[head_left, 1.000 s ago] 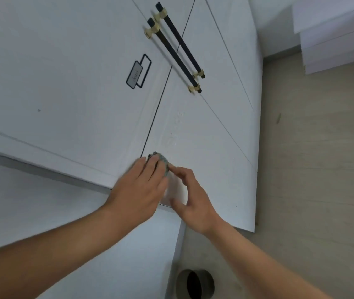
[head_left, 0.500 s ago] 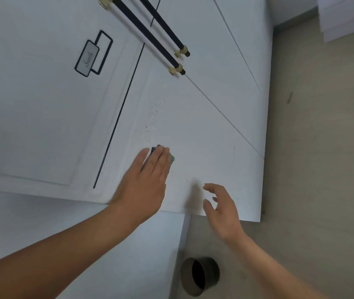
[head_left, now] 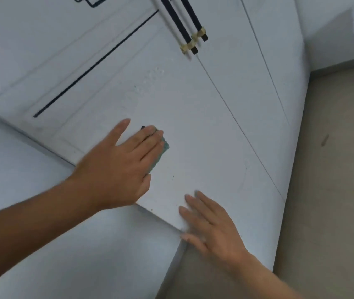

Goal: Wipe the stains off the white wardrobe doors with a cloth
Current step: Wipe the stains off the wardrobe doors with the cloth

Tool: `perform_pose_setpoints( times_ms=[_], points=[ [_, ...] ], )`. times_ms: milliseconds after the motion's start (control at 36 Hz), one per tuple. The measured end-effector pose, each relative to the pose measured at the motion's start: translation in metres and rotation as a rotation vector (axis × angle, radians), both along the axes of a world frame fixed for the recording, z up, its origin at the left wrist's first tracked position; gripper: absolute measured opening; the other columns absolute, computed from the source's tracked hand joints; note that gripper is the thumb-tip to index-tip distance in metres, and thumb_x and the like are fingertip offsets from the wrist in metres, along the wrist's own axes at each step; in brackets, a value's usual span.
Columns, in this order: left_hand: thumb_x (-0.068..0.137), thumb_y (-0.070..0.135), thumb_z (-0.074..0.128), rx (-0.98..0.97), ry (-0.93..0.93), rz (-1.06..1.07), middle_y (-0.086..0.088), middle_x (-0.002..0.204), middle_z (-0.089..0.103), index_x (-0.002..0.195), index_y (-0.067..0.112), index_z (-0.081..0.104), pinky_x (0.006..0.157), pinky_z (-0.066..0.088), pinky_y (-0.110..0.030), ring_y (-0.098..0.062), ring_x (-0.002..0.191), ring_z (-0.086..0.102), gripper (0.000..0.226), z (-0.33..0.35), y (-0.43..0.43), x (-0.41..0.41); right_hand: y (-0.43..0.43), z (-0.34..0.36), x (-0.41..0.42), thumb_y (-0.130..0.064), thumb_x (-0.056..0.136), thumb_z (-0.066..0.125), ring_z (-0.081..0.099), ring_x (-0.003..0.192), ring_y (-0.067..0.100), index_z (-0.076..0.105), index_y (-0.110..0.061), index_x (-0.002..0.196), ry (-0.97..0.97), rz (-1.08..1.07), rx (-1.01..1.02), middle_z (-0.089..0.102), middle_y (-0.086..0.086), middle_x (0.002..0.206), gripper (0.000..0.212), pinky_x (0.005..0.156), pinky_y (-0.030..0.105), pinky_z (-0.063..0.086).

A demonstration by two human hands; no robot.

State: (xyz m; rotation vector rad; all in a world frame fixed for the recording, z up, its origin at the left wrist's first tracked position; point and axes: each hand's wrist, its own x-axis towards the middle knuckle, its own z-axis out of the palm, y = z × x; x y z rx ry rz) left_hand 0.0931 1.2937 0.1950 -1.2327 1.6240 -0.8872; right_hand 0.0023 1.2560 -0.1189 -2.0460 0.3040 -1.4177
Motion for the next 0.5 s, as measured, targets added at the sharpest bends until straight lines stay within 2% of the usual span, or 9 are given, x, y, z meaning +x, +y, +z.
perform_pose_setpoints(
  times_ms=[56,139,222,306,389,500],
  points=[
    [0.101,0.041,0.033,-0.02,-0.039,-0.035,-0.016,0.162,0.039,0.156,0.004,0.041,0.123,0.019,-0.062,-0.031,0.151,0.036,0.067,-0.007,0.0,-0.001,-0.006,-0.026,0.021,-0.052,0.095,0.066,0.035,0.149,0.028,0.054,-0.02,0.145,-0.064,-0.01,-0.163,0.04,0.005,0.16,0.06,0.109,0.049,0.045],
    [0.099,0.045,0.031,-0.065,-0.123,-0.041,-0.013,0.162,0.041,0.156,0.008,0.042,0.125,0.017,-0.061,-0.027,0.15,0.039,0.069,-0.012,0.001,0.003,-0.015,-0.042,0.039,-0.05,0.093,0.068,0.036,0.149,0.025,0.054,-0.023,0.144,-0.148,-0.086,-0.262,0.041,0.004,0.159,0.059,0.107,0.047,0.045],
    [0.099,0.051,0.022,-0.122,-0.205,0.035,-0.008,0.167,0.032,0.162,0.014,0.032,0.127,0.01,-0.06,-0.022,0.155,0.03,0.073,-0.019,-0.001,0.001,-0.021,-0.046,0.051,-0.051,0.097,0.06,0.036,0.149,0.024,0.053,-0.025,0.145,-0.204,-0.116,-0.277,0.041,0.002,0.159,0.055,0.109,0.043,0.043],
    [0.099,0.053,0.011,-0.203,-0.231,0.076,-0.006,0.171,0.02,0.165,0.015,0.019,0.128,0.004,-0.058,-0.021,0.158,0.019,0.076,-0.035,-0.001,-0.001,-0.018,-0.054,0.058,-0.051,0.098,0.056,0.034,0.15,0.024,0.052,-0.026,0.147,-0.218,-0.129,-0.279,0.04,0.002,0.16,0.055,0.109,0.044,0.044],
    [0.1,0.048,0.022,-0.201,-0.164,0.009,-0.011,0.167,0.032,0.161,0.01,0.032,0.126,0.014,-0.06,-0.025,0.155,0.03,0.073,-0.065,0.006,0.002,-0.018,-0.057,0.065,-0.049,0.098,0.056,0.033,0.15,0.025,0.05,-0.025,0.148,-0.247,-0.133,-0.268,0.038,0.002,0.161,0.056,0.11,0.046,0.043],
    [0.099,0.045,0.032,-0.064,-0.095,-0.019,-0.012,0.162,0.04,0.157,0.009,0.041,0.125,0.018,-0.059,-0.027,0.152,0.036,0.069,-0.103,0.017,0.007,-0.015,-0.057,0.068,-0.049,0.101,0.053,0.031,0.151,0.026,0.047,-0.024,0.149,-0.228,-0.145,-0.263,0.036,0.003,0.162,0.055,0.114,0.047,0.039]
  ],
)
